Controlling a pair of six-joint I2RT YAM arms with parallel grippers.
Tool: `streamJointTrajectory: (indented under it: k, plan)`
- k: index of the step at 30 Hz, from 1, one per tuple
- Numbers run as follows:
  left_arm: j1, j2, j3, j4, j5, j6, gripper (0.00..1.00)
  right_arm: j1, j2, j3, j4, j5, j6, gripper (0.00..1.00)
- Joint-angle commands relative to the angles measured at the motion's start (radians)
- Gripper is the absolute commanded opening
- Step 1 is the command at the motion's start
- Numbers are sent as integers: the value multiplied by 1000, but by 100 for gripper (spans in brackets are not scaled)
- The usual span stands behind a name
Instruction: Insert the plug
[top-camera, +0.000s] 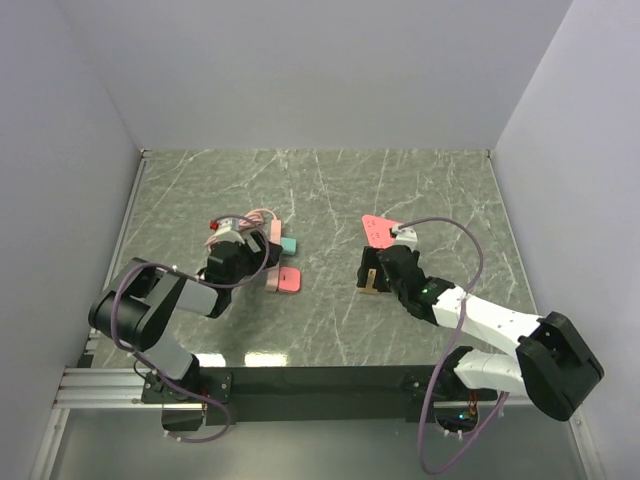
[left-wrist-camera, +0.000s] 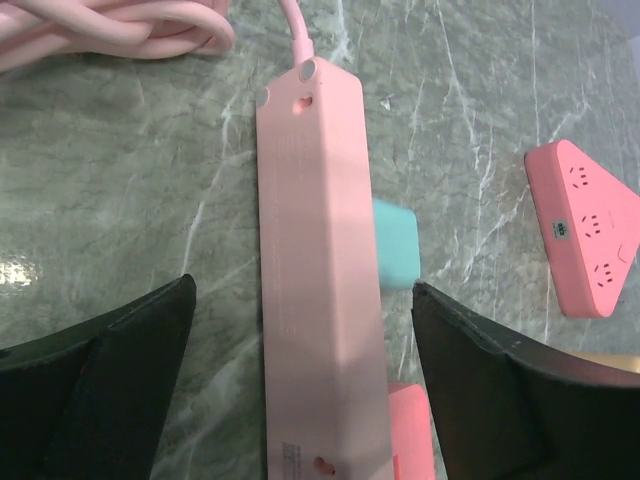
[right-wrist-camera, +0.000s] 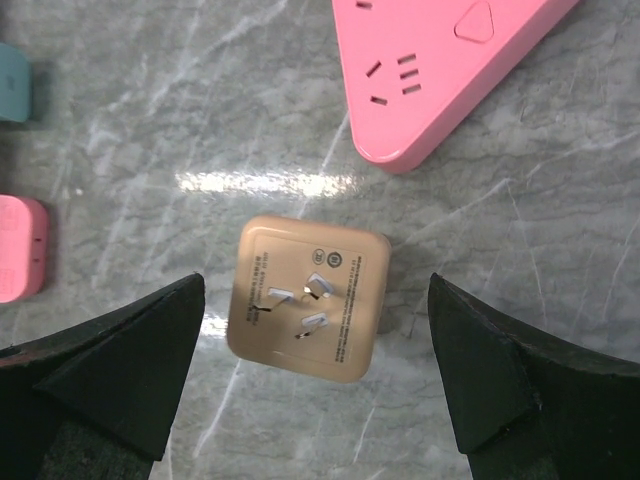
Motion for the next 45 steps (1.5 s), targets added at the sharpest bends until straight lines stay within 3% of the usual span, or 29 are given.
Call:
streamJointTrajectory:
  k: [1, 6, 8, 9, 10, 13, 16, 18, 21, 26, 27, 31, 35, 45]
  plan:
    - [2, -48, 20, 9, -25, 30, 95, 8, 36, 21, 24, 32, 7, 98]
    - [-12, -142, 2, -20, -73, 91, 98, 9, 137, 50, 83, 14, -3, 95]
    - [-26, -203, -19, -17, -93, 111, 99, 9, 170, 55, 112, 9, -9, 89]
    - [-34, -225, -26, -17, -111, 136, 99, 9, 177, 59, 119, 6, -12, 85]
    - [-40, -264, -39, -14, -116, 150, 99, 9, 189, 70, 124, -4, -16, 71]
    - [-66, -332, -76, 33, -103, 220, 99, 9, 187, 104, 129, -20, -44, 51]
    - [-130, -386, -102, 70, -79, 326, 99, -3, 148, 136, 138, -66, -87, 44]
    - [-155, -404, -99, 59, -62, 392, 99, -21, 118, 151, 162, -183, -127, 38]
    - [-179, -443, -111, 81, 30, 417, 99, -72, 73, 183, 207, -401, -153, 35]
    - [-213, -467, -107, 84, 278, 456, 99, -112, 91, 237, 237, -636, -147, 31]
    - [-228, -463, -107, 84, 280, 472, 99, -124, 104, 234, 256, -718, -133, 26]
    - [-332, -452, -99, 96, 250, 516, 99, -132, 153, 232, 357, -910, -66, 24]
    - [-400, -447, -67, 75, 199, 561, 99, -130, 182, 225, 431, -1001, -18, 23]
    - [-443, -337, -65, 283, 29, 575, 99, -130, 249, 188, 638, -1170, 115, 23]
